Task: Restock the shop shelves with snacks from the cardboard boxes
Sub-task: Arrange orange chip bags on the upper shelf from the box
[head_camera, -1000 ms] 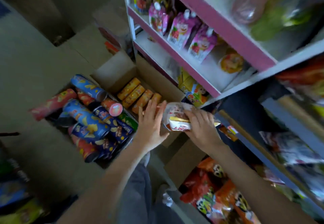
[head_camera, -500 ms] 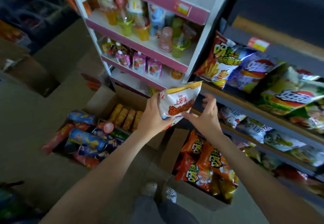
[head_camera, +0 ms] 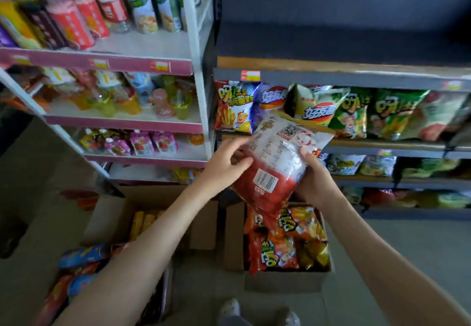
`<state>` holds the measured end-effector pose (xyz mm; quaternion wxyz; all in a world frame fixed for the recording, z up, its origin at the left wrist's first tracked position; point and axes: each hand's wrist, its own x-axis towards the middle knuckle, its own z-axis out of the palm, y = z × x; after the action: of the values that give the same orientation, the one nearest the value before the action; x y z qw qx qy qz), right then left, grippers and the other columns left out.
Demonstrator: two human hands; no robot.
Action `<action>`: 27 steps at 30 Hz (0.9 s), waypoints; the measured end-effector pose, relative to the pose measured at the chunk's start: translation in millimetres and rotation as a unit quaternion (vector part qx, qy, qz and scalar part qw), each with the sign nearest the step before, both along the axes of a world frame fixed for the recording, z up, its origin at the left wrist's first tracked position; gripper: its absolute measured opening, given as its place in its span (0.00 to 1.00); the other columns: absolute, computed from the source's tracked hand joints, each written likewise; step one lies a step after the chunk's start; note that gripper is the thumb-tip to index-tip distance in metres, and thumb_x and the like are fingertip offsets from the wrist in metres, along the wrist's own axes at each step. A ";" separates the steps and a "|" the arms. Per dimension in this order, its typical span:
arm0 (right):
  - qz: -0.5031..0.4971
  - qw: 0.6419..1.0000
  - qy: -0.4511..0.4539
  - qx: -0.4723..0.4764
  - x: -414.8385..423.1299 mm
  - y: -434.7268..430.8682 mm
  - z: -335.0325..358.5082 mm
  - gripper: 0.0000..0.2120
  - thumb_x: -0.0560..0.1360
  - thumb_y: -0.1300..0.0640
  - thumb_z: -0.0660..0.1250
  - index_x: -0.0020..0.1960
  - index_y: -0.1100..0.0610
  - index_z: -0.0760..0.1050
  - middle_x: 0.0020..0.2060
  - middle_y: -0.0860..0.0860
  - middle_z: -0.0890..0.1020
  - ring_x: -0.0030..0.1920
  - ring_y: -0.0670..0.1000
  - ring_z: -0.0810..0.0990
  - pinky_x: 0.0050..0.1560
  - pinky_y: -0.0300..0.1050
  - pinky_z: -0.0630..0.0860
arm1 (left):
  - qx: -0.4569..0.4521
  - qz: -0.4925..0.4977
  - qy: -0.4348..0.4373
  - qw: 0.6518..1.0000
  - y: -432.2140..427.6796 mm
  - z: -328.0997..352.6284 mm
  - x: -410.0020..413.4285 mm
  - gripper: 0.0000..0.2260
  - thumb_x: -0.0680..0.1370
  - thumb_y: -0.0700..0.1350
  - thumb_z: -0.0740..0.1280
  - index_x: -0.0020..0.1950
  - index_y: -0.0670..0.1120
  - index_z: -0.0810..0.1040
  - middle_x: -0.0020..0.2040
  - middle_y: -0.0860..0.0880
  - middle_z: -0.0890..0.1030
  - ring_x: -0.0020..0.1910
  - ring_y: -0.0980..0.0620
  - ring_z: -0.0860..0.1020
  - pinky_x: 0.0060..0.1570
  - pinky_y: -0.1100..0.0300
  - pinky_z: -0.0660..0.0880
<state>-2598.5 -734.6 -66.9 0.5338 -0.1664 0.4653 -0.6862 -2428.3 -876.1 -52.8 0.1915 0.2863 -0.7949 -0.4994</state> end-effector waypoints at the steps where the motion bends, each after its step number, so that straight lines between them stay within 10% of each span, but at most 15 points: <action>1: -0.006 1.000 -0.013 -0.007 -7.5 9.7 4.2 0.28 0.75 0.44 0.65 0.71 0.57 0.68 0.66 0.56 0.77 0.66 0.56 0.75 0.64 0.54 0.75 | 0.023 -0.018 -0.028 0.999 3.3 3.5 -11.3 0.30 0.75 0.50 0.72 0.75 0.54 0.63 0.70 0.50 0.67 0.66 0.55 0.69 0.68 0.53 0.67; 5: -0.065 0.998 -0.012 0.004 -39.6 47.9 26.2 0.34 0.68 0.36 0.70 0.67 0.55 0.73 0.63 0.56 0.79 0.63 0.58 0.78 0.59 0.53 0.78 | 0.216 -0.111 -0.033 0.969 29.3 18.4 -63.7 0.62 0.54 0.66 0.79 0.78 0.57 0.44 0.72 0.52 0.65 0.67 0.52 0.69 0.67 0.49 0.68; 9: -0.068 0.997 0.009 0.042 -94.6 90.1 51.4 0.29 0.75 0.34 0.52 0.64 0.53 0.75 0.57 0.54 0.83 0.57 0.55 0.82 0.49 0.49 0.81 | 0.216 -0.100 0.018 0.971 85.7 26.6 -129.8 0.50 0.63 0.55 0.76 0.77 0.54 0.50 0.71 0.51 0.69 0.64 0.55 0.73 0.62 0.58 0.72; 15: -0.069 0.994 0.070 0.036 -189.0 181.1 76.2 0.27 0.76 0.39 0.57 0.69 0.52 0.71 0.62 0.54 0.80 0.61 0.56 0.80 0.55 0.53 0.79 | 0.193 -0.101 0.061 0.974 167.1 40.2 -234.6 0.39 0.72 0.51 0.73 0.75 0.57 0.54 0.64 0.57 0.72 0.61 0.59 0.74 0.49 0.70 0.72; 21: -0.219 0.969 0.111 -0.005 -252.8 227.0 82.9 0.27 0.73 0.54 0.71 0.69 0.54 0.67 0.58 0.56 0.82 0.54 0.57 0.83 0.47 0.53 0.82 | -0.124 -0.015 0.039 0.991 239.7 56.8 -312.8 0.26 0.77 0.51 0.68 0.73 0.51 0.65 0.66 0.48 0.71 0.64 0.54 0.68 0.65 0.55 0.68; 27: -0.106 0.965 0.241 -0.011 -282.6 222.4 92.3 0.21 0.80 0.44 0.59 0.72 0.42 0.65 0.65 0.47 0.77 0.62 0.48 0.77 0.62 0.50 0.74 | 0.054 -0.053 0.101 0.992 250.2 71.9 -348.9 0.42 0.64 0.58 0.78 0.71 0.55 0.59 0.65 0.57 0.73 0.61 0.61 0.74 0.56 0.68 0.73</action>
<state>-2881.1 -512.2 25.4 0.3280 -0.2823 0.5876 -0.6837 -2777.2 -625.8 19.1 0.2283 0.2022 -0.7574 -0.5774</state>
